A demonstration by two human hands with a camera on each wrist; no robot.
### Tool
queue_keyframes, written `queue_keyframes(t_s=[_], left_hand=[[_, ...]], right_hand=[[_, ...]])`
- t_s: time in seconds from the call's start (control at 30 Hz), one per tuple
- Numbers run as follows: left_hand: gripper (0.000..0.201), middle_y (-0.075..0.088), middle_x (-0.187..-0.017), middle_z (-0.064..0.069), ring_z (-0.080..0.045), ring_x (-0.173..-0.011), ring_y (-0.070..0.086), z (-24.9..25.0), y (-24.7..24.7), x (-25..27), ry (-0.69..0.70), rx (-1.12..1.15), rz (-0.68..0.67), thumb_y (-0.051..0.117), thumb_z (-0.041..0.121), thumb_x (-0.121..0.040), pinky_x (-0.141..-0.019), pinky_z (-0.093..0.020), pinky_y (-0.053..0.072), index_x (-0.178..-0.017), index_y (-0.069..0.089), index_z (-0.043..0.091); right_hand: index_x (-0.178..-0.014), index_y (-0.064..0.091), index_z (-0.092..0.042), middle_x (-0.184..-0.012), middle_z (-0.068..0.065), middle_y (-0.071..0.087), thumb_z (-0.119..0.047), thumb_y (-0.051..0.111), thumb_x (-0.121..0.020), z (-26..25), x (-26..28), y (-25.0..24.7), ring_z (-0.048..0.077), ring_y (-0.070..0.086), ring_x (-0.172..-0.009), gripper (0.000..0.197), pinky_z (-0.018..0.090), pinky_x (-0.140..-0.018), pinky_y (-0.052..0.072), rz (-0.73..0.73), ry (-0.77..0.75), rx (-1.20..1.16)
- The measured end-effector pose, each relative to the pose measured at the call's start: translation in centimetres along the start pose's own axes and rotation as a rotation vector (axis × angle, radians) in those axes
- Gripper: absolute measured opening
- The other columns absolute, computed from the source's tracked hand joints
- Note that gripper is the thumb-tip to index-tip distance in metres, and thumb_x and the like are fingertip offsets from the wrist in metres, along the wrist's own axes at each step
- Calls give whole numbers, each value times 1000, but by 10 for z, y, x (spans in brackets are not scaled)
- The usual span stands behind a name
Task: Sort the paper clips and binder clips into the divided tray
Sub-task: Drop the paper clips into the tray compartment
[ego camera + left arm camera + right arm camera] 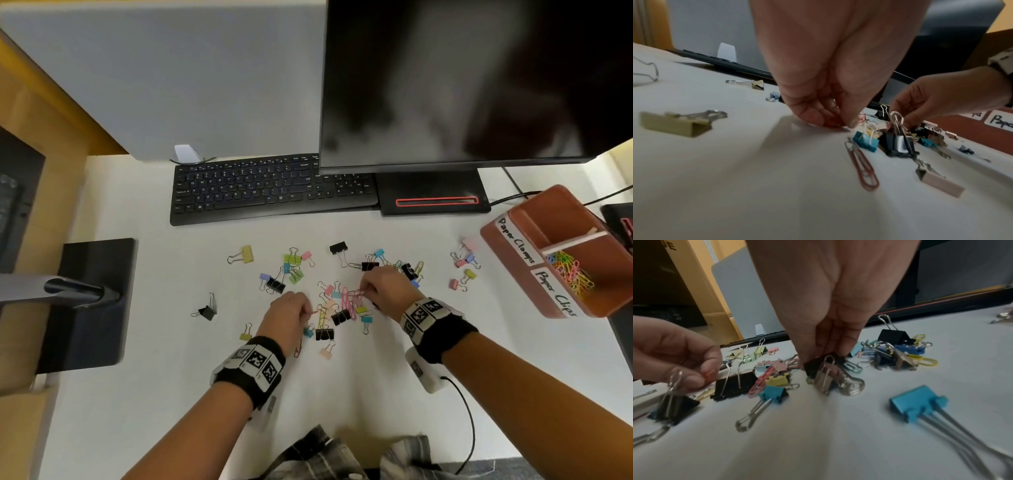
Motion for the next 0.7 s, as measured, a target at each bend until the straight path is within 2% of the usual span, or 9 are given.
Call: queue_keyframes(t_s=[0.1, 0.13, 0.2, 0.3, 0.43, 0.5, 0.63, 0.7], left_hand=[[5, 64, -85, -2, -14, -78, 63, -6, -1, 5, -73, 130, -1, 61, 15, -87, -69, -17, 46, -86, 56, 17], [6, 66, -85, -2, -15, -78, 63, -7, 0, 6, -94, 156, 11, 63, 17, -85, -69, -14, 44, -90, 59, 16], [12, 67, -84, -3, -16, -78, 63, -5, 3, 6, -130, 188, 19, 66, 20, -84, -72, -18, 46, -93, 61, 14], [16, 64, -83, -2, -16, -76, 59, 4, 8, 3, -160, 164, -7, 69, 21, -81, -73, -25, 49, -93, 63, 12], [12, 59, -84, 0, -14, -76, 56, 16, 11, -4, -143, 72, -25, 71, 18, -79, -72, -24, 46, -86, 63, 12], [5, 58, -89, -2, -13, -78, 53, 19, 10, -5, -119, 60, -9, 66, 12, -82, -75, -23, 44, -86, 65, 11], [9, 59, -91, -3, -16, -82, 56, 19, 4, -9, -92, 57, 8, 60, 6, -84, -78, -24, 47, -87, 66, 12], [11, 60, -90, -3, -15, -82, 56, 17, -1, -11, -74, 57, 17, 58, 5, -86, -77, -23, 46, -89, 66, 11]], right_hand=[[-102, 62, -10, -100, 6, 63, -20, 57, -90, 11, 2, 0, 18, 58, -89, 16, 33, -88, 52, 9, 60, -101], [-101, 63, -10, -97, 5, 63, -21, 59, -90, 14, 3, 0, 18, 58, -86, 16, 34, -86, 53, 14, 77, -125], [-98, 64, -11, -91, 1, 58, -22, 59, -89, 20, 3, -1, 16, 55, -86, 15, 35, -88, 52, 22, 96, -102], [-94, 65, -11, -91, -2, 50, -21, 61, -88, 22, 3, -6, 14, 47, -89, 12, 31, -92, 46, 46, 84, -43], [-94, 60, -12, -92, 2, 60, -12, 53, -89, 27, 4, -5, 21, 57, -90, 8, 30, -83, 50, 21, 83, -66], [-99, 57, -13, -91, 1, 59, -12, 51, -91, 28, 5, -6, 21, 58, -88, 11, 30, -81, 50, 21, 82, -91], [-112, 62, -14, -105, 3, 60, -18, 52, -93, 23, 7, -18, 20, 58, -97, 22, 29, -89, 48, 102, 7, -128], [-116, 62, -16, -112, 3, 62, -20, 53, -93, 11, 7, -17, 21, 56, -105, 26, 33, -95, 46, 54, -98, -99]])
Point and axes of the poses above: each hand's wrist, its own x-axis away from the middle knuckle, its own y-axis out of the palm, z = x × y, the point moved 7 cm from there along -x, towards the middle knuckle
